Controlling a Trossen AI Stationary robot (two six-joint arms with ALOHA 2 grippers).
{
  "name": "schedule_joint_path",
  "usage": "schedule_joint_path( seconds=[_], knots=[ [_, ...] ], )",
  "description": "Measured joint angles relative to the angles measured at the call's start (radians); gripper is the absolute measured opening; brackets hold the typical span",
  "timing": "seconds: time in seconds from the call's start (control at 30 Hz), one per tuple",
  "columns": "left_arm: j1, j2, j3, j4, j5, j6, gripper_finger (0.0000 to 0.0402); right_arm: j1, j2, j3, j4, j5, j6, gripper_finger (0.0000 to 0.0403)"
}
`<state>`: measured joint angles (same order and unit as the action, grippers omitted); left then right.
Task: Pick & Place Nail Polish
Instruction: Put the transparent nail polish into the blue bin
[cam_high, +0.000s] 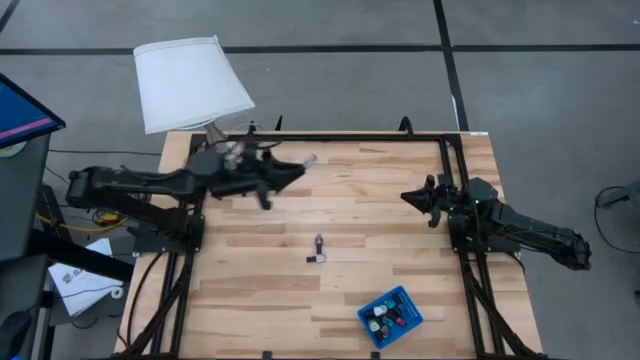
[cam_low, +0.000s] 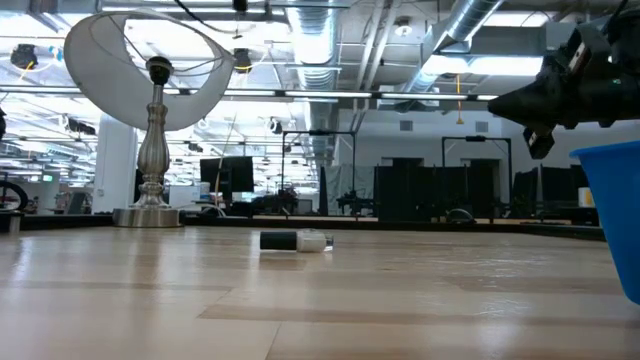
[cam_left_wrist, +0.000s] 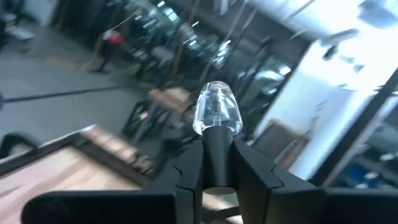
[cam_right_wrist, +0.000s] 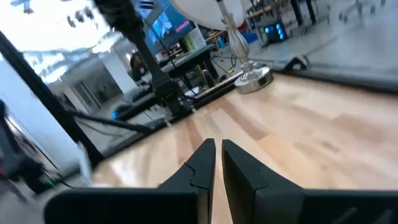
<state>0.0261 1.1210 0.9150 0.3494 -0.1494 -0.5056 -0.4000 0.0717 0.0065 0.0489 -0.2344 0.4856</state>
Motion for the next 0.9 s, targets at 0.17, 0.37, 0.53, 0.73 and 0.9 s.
schedule_joint_path(
  seconds=[0.17, 0.37, 0.53, 0.73, 0.9],
  knots=[
    [-0.078, -0.136, 0.0, 0.033, 0.0, 0.0, 0.0053, 0.0, 0.0, 0.0, 0.012, -0.002, 0.133, 0.0021],
    [-0.194, -0.231, 0.0, 0.222, 0.056, 0.065, 0.0053, 0.0, 0.0, 0.0, 0.017, 0.004, 0.196, 0.0021],
    [-0.291, -0.251, 0.001, 0.442, 0.079, 0.195, 0.0054, -0.001, 0.0, 0.0, 0.018, 0.008, 0.196, 0.0021],
    [-0.348, -0.251, 0.001, 0.549, 0.115, 0.311, 0.0054, -0.001, 0.0, 0.0, 0.018, 0.008, 0.196, 0.0021],
    [-0.352, -0.251, 0.001, 0.549, 0.116, 0.326, 0.0054, -0.001, 0.0, 0.0, 0.018, 0.008, 0.196, 0.0021]
  ],
)
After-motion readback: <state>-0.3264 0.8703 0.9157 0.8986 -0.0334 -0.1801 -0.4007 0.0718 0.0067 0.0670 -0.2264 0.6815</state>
